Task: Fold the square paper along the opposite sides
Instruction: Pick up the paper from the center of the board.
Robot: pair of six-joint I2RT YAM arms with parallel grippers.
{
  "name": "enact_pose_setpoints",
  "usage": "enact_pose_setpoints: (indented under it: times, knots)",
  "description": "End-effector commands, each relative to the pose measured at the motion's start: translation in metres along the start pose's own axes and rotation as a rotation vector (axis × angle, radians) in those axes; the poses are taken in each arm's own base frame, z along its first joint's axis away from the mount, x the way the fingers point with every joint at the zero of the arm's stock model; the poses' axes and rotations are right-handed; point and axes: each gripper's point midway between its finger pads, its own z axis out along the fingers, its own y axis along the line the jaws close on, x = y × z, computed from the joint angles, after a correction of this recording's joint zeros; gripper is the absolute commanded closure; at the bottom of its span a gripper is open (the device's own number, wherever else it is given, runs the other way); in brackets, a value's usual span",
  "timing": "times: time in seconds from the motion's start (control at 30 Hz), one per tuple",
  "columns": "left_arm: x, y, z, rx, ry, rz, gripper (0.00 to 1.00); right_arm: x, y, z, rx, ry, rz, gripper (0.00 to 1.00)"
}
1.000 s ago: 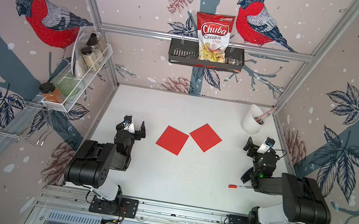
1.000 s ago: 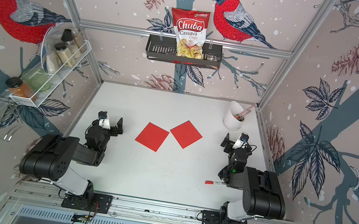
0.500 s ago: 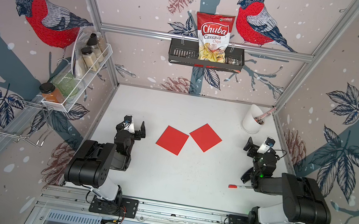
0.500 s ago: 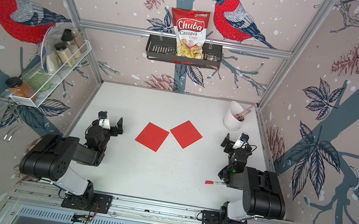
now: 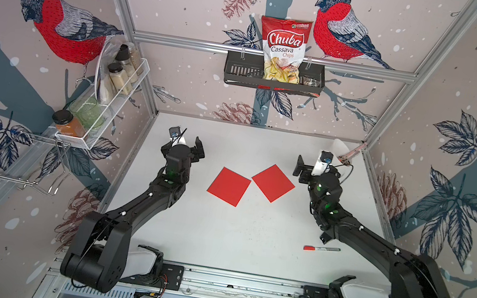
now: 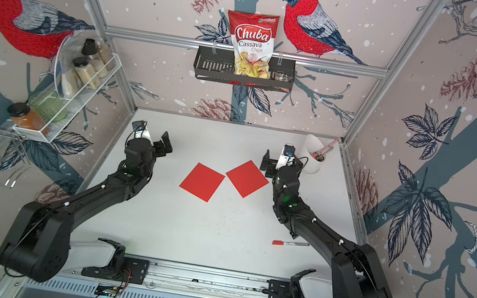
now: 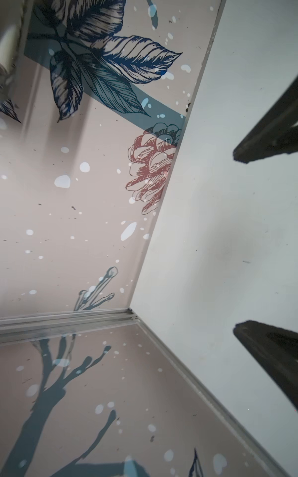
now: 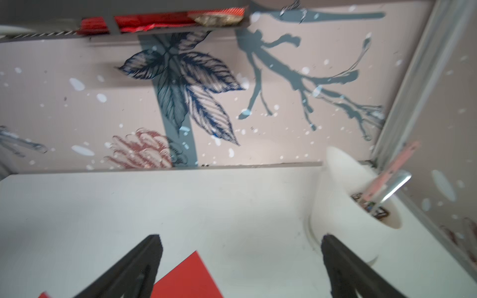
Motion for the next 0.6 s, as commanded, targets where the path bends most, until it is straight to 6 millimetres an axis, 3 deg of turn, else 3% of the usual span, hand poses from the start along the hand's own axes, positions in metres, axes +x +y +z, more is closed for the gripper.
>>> enact_pose_setpoints:
  times: [0.0,0.13,0.33,0.47,0.57]
  knots:
    - [0.092,-0.002,-0.002,0.003,0.407,-0.053,0.02,0.049,0.036,0.002,-0.141,0.241,0.135,0.0]
    - [0.136,-0.012,0.003,0.045,0.566,-0.083,0.03,0.068,0.062,0.015,-0.232,0.317,0.205,0.0]
    - [0.166,-0.025,0.017,0.082,0.671,-0.107,0.03,0.12,0.083,0.057,-0.22,0.468,0.218,0.0]
    - [0.18,-0.041,0.023,0.118,0.744,-0.112,0.06,0.148,0.078,0.079,-0.193,0.535,0.242,0.0]
    - [0.188,-0.046,0.017,0.127,0.765,-0.105,0.07,0.16,0.067,0.089,-0.165,0.564,0.263,0.0]
